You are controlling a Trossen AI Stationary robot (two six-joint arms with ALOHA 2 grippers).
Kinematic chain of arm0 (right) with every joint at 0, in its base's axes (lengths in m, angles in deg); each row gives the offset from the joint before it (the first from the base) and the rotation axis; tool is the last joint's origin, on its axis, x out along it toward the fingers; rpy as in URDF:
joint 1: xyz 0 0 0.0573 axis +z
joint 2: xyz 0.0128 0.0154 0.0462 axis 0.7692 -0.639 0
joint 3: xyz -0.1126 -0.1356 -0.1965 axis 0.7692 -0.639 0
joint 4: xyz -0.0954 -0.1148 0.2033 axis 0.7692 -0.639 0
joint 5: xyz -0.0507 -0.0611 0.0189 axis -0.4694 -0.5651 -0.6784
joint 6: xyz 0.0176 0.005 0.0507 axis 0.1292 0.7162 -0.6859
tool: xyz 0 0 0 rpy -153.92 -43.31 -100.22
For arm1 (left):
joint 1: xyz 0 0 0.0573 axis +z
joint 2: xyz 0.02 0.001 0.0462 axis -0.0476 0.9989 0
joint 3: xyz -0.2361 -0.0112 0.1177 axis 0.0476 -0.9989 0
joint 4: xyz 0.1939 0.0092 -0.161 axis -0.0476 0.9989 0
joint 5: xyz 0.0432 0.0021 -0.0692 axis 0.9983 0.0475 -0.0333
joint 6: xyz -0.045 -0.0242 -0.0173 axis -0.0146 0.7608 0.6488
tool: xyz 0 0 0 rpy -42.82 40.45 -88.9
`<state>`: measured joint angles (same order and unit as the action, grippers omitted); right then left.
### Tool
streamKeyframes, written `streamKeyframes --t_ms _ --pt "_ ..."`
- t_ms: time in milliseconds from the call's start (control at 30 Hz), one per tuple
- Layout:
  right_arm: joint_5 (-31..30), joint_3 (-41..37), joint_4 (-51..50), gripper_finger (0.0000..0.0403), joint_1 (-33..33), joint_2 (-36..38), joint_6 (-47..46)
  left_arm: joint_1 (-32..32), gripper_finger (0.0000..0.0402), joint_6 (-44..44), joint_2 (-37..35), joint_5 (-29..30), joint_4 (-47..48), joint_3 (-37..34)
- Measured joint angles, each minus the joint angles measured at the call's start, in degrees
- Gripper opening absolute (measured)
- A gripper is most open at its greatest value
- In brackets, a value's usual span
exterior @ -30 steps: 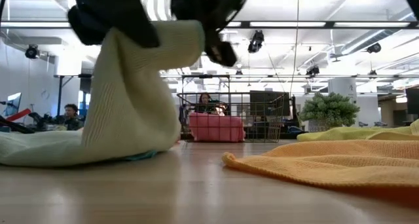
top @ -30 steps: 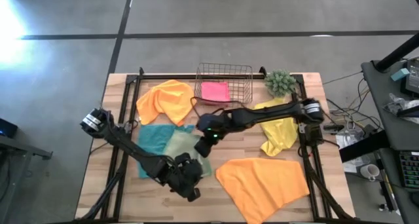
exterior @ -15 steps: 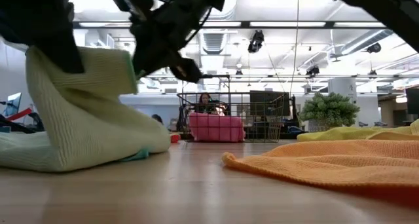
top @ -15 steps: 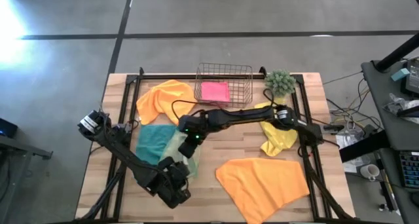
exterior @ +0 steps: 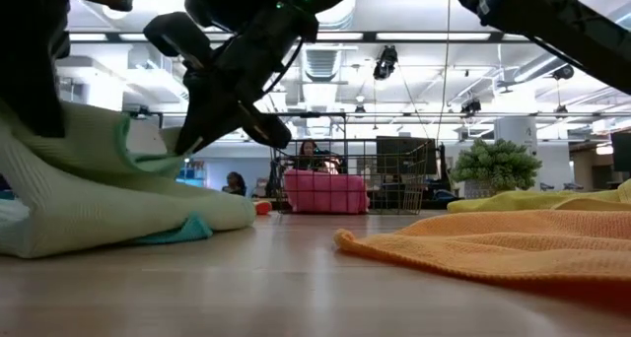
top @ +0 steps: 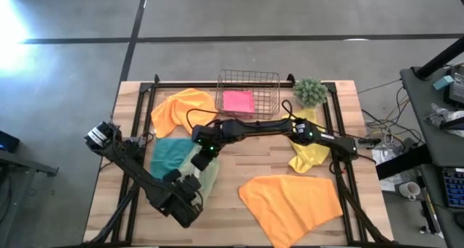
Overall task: Fold microfiber towels
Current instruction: Fold the green microfiber cloth
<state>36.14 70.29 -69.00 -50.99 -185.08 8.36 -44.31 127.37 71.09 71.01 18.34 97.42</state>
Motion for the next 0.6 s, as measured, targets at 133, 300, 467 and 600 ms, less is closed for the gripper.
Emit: streamKeyframes --t_ms 133,300,467,600 --pt "-0.14 0.0 0.64 0.0011 -0.5 0.0 -0.5 0.0 0.0001 -0.02 0.0 -0.15 2.31 0.0" --pt "-0.27 0.0 1.4 0.0031 -1.01 0.0 -1.54 -0.04 0.0001 -0.43 0.0 -0.24 4.83 -0.02" --pt "-0.36 -0.02 1.53 0.0063 -1.79 0.0 -1.48 -0.04 0.0002 -0.36 0.0 -1.14 8.36 -0.05" --pt "-0.57 -0.04 1.53 0.0095 -2.07 0.0 -0.93 -0.11 0.0019 -0.47 0.0 -1.5 8.12 -0.05"
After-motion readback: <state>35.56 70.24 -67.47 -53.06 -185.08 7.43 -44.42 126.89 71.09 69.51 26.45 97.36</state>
